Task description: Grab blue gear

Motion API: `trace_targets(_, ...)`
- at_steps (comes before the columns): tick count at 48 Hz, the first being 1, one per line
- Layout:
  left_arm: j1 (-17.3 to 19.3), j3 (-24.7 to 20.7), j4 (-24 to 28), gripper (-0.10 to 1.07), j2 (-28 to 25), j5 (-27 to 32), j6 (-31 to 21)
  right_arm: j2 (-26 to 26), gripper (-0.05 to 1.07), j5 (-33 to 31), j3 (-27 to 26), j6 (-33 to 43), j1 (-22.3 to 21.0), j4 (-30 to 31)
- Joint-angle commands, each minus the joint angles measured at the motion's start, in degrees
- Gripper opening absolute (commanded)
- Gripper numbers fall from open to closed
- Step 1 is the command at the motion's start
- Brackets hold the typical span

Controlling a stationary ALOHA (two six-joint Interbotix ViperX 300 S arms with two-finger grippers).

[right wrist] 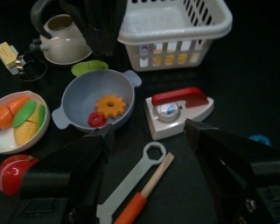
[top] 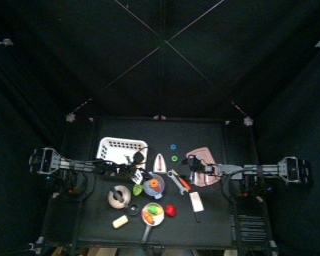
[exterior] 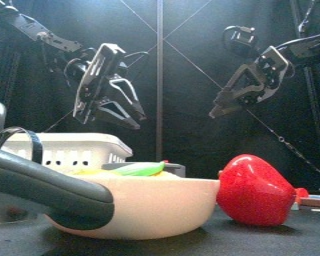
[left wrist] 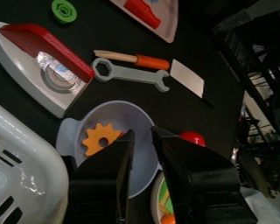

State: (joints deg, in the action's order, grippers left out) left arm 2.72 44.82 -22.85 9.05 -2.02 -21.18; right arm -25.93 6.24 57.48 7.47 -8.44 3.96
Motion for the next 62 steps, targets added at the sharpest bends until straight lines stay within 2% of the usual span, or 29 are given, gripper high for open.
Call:
trace_targets(1,0.2,-0.4,0.0,0.66,0.8,-0.9,0.1,-1.1,0.96,-4.5,-1.1,-0.2,-0.1,-6.8)
trace_targets(6,-0.1,-0.3,0.1,0.66,0.9,-1.1,0.2,-1.9,0.96,-13.0,-1.2,-0.1,-0.4,-11.1)
trace_targets(12,0.3,-0.3,1.1,0.66,0.8,-1.1,0.2,-2.6,0.96,-23.0,-2.4,0.9,-2.8,-12.6)
trace_targets(16,0.3,-0.3,1.3,0.66,0.8,-1.1,0.1,-2.6,0.96,-29.4,-3.5,4.3,-4.7,-12.7)
trace_targets(23,0.3,-0.2,1.2,0.66,0.4,-1.1,0.1,-2.6,0.96,-36.7,-3.4,11.5,-8.0,-6.6)
trace_targets(28,0.0,-0.1,1.2,0.66,0.4,-1.1,0.1,-2.6,0.96,-40.4,-1.8,19.7,-8.3,1.4)
trace_targets(34,-0.1,0.0,1.1,0.66,0.3,-1.1,0.1,-2.8,0.96,-42.7,1.1,27.5,-8.3,9.4)
trace_targets(40,-0.1,0.0,1.2,0.66,0.3,-1.1,0.1,-3.9,0.95,-43.3,4.0,32.0,-8.3,13.7)
trace_targets(53,0.3,-0.1,1.2,0.66,0.2,-1.1,0.1,-8.0,0.95,-43.0,7.7,34.8,-8.6,13.5)
trace_targets(62,0.3,0.0,1.2,0.66,0.1,-1.1,0.1,-7.4,0.95,-40.5,8.8,34.7,-8.8,13.8)
